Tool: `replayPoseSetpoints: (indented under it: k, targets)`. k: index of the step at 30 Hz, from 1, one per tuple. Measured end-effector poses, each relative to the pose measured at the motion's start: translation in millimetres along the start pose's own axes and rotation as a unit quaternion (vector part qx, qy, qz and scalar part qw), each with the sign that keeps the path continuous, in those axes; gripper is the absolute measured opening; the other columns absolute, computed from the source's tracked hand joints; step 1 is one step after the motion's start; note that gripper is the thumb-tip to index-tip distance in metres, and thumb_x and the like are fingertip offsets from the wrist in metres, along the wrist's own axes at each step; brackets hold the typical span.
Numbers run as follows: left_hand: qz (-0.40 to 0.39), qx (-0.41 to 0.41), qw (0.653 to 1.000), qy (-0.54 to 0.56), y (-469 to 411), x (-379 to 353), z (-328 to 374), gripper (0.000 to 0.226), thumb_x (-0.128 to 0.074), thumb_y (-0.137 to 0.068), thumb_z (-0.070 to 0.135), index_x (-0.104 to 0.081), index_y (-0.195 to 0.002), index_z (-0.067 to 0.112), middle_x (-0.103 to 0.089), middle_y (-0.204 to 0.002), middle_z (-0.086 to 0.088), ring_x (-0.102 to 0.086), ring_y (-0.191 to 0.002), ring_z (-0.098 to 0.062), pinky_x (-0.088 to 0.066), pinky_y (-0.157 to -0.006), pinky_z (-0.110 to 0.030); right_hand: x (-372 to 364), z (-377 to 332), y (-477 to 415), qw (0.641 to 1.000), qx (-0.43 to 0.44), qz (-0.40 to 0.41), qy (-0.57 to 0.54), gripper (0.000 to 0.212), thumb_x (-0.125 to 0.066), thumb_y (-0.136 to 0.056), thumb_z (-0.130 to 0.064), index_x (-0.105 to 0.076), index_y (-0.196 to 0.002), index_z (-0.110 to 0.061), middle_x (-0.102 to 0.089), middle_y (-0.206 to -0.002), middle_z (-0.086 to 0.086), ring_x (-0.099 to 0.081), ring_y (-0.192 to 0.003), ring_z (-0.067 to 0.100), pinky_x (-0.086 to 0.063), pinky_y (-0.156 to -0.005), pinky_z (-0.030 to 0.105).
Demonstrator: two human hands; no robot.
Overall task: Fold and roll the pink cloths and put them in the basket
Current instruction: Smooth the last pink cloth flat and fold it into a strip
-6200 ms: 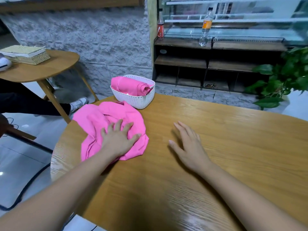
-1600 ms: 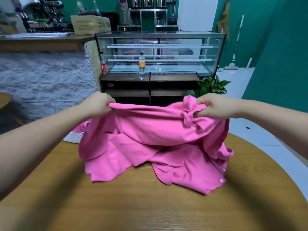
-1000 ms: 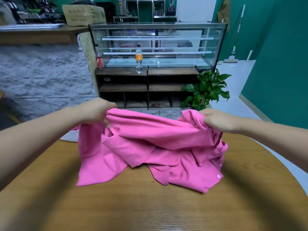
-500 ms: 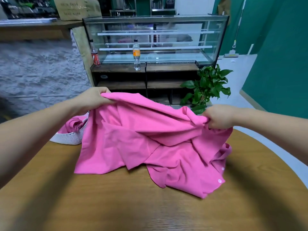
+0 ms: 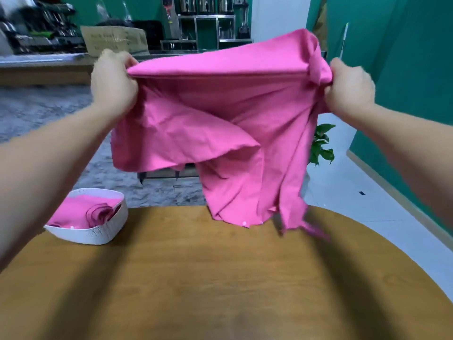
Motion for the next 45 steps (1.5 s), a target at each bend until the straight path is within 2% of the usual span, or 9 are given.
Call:
replayPoseSetpoints:
  k: [10, 18, 24, 28, 33, 37, 39, 43, 45]
  targets:
    - [-0.178, 0.01, 0.983, 0.028, 60, -27, -13, 0.013, -0.065, -0.079, 0.025, -0.061, -0.071, 0.015, -0.061, -0.064, -0.009, -0.067, -0.077, -0.036, -0.042, -0.064, -0.035, -51, 29, 64, 0.977, -0.015, -0.206, -0.06, 0.002, -0.058, -0.088, -0.016, -0.056, -0.089, -0.016, -0.067, -0.087, 0.013, -0.059, -0.079, 0.036, -0.051, -0.066, 0.041]
    - [-0.276, -0.009, 0.958, 0.073, 80, -33, -7, 0.022, -0.086, -0.078, 0.028, -0.071, -0.08, 0.013, -0.073, -0.076, -0.007, -0.066, -0.076, -0.024, -0.042, -0.062, -0.035, -64, 50, 76, 0.935, -0.059, -0.307, -0.169, 0.012, -0.07, -0.093, -0.019, -0.062, -0.101, -0.02, -0.07, -0.097, 0.013, -0.067, -0.097, 0.038, -0.058, -0.078, 0.046]
    - [-0.432, 0.037, 0.865, 0.252, 116, -18, 8, 0.045, -0.089, -0.076, 0.05, -0.076, -0.106, 0.019, -0.071, -0.099, -0.025, -0.057, -0.08, -0.023, -0.04, -0.071, -0.044, -57, 64, 111, 0.904, -0.071, -0.342, -0.246, 0.021, -0.062, -0.099, -0.003, -0.065, -0.11, -0.021, -0.073, -0.105, 0.012, -0.072, -0.087, 0.027, -0.059, -0.073, 0.036]
    - [-0.476, -0.002, 0.839, 0.263, 166, -3, 25, 0.03, -0.071, -0.091, 0.049, -0.08, -0.112, 0.029, -0.081, -0.104, 0.004, -0.074, -0.095, -0.013, -0.056, -0.093, -0.035, -56, 72, 161, 0.877, -0.052, -0.405, -0.254, 0.019, -0.057, -0.102, 0.0, -0.068, -0.105, -0.016, -0.077, -0.094, 0.009, -0.077, -0.085, 0.031, -0.061, -0.081, 0.048]
    - [-0.566, -0.073, 0.812, 0.128, 251, -5, 31, 0.023, -0.059, -0.096, 0.06, -0.076, -0.094, 0.044, -0.071, -0.081, 0.034, -0.061, -0.073, 0.015, -0.049, -0.077, -0.02, -58, 65, 246, 0.825, 0.006, -0.494, -0.275, 0.045, -0.055, -0.101, -0.001, -0.066, -0.115, -0.043, -0.072, -0.103, -0.002, -0.069, -0.089, 0.022, -0.06, -0.082, 0.03]
    - [-0.621, -0.111, 0.772, 0.085, 324, -18, 18, 0.044, -0.05, -0.094, 0.069, -0.075, -0.106, 0.034, -0.074, -0.093, 0.025, -0.066, -0.088, 0.004, -0.05, -0.083, -0.02, -62, 63, 301, 0.835, 0.133, -0.504, -0.177, 0.05, -0.065, -0.103, -0.026, -0.051, -0.13, -0.065, -0.064, -0.125, -0.017, -0.06, -0.112, 0.004, -0.048, -0.106, 0.034]
    - [-0.638, -0.113, 0.756, 0.091, 354, -19, 13, 0.023, -0.056, -0.104, 0.052, -0.073, -0.106, 0.037, -0.069, -0.088, 0.033, -0.062, -0.084, 0.012, -0.046, -0.079, -0.013, -63, 65, 323, 0.819, 0.154, -0.529, -0.162, 0.052, -0.064, -0.104, -0.035, -0.042, -0.136, -0.069, -0.056, -0.134, -0.015, -0.055, -0.122, 0.006, -0.041, -0.114, 0.036]
    - [-0.616, -0.145, 0.767, 0.107, 395, -17, 8, 0.013, -0.052, -0.106, 0.054, -0.057, -0.114, 0.062, -0.071, -0.107, 0.024, -0.063, -0.094, 0.003, -0.048, -0.088, -0.024, -69, 84, 350, 0.814, 0.169, -0.555, 0.021, 0.067, -0.058, -0.098, -0.066, -0.026, -0.156, -0.061, -0.03, -0.162, -0.01, -0.039, -0.146, 0.022, -0.028, -0.12, 0.044]
    - [-0.603, -0.153, 0.778, 0.091, 408, -17, 4, 0.037, -0.045, -0.103, 0.067, -0.042, -0.14, 0.068, -0.068, -0.133, 0.02, -0.063, -0.115, -0.007, -0.048, -0.098, -0.027, -65, 84, 358, 0.82, 0.17, -0.538, 0.095, 0.073, -0.057, -0.098, -0.061, -0.021, -0.161, -0.053, -0.021, -0.169, -0.002, -0.03, -0.152, 0.029, -0.019, -0.122, 0.046]
Point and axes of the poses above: each hand's wrist, its own y-axis away from the middle knuckle, its own x-axis out of the back of the hand, z = x × y, the point moved 4 cm from there along -y, towards the middle knuckle
